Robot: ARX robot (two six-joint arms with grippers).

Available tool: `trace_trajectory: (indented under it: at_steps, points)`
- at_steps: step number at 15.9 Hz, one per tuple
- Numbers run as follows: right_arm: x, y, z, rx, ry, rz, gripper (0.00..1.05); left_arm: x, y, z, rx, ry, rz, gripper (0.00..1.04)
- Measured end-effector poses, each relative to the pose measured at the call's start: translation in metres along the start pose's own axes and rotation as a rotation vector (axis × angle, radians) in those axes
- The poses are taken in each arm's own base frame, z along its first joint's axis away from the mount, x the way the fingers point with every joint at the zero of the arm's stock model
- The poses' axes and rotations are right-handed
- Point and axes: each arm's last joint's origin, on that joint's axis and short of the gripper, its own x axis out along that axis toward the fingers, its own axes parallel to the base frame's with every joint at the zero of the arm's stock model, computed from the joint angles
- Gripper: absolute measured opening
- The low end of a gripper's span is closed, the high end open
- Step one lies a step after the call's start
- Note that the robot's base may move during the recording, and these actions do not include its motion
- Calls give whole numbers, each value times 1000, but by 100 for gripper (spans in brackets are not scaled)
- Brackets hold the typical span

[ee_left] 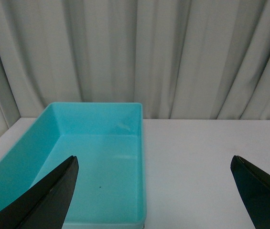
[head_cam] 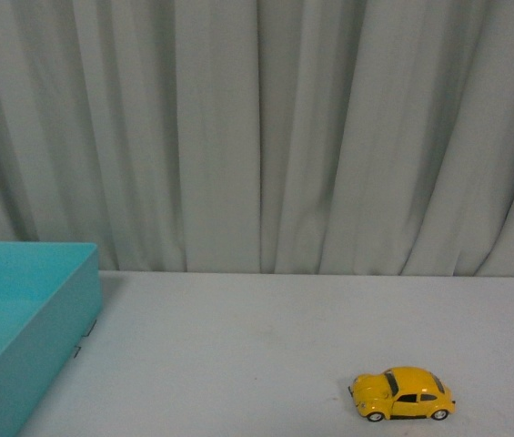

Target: Wind up and store yellow beetle toy

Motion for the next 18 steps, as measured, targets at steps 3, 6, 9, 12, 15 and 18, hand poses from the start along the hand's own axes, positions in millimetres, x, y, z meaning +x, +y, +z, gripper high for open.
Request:
trace_trajectory:
  at_steps: [3, 6, 9, 12, 15, 18]
  points:
    - [0, 0, 0, 0, 0, 0, 98, 0, 0, 0, 0, 0, 0, 98]
    - [0, 0, 0, 0, 0, 0, 98, 0, 0, 0, 0, 0, 0, 98]
    - [1, -3, -3, 61, 213, -57, 98, 0, 0, 0, 0, 0, 1, 98]
    - [29, -63, 23, 119, 189, -206, 98, 0, 0, 0, 0, 0, -1, 98]
    - [70, -135, 68, 22, 87, -274, 98, 0, 0, 0, -1, 0, 1, 98]
    - [148, -138, 84, 2, 95, -109, 98, 0, 0, 0, 0, 0, 0, 98]
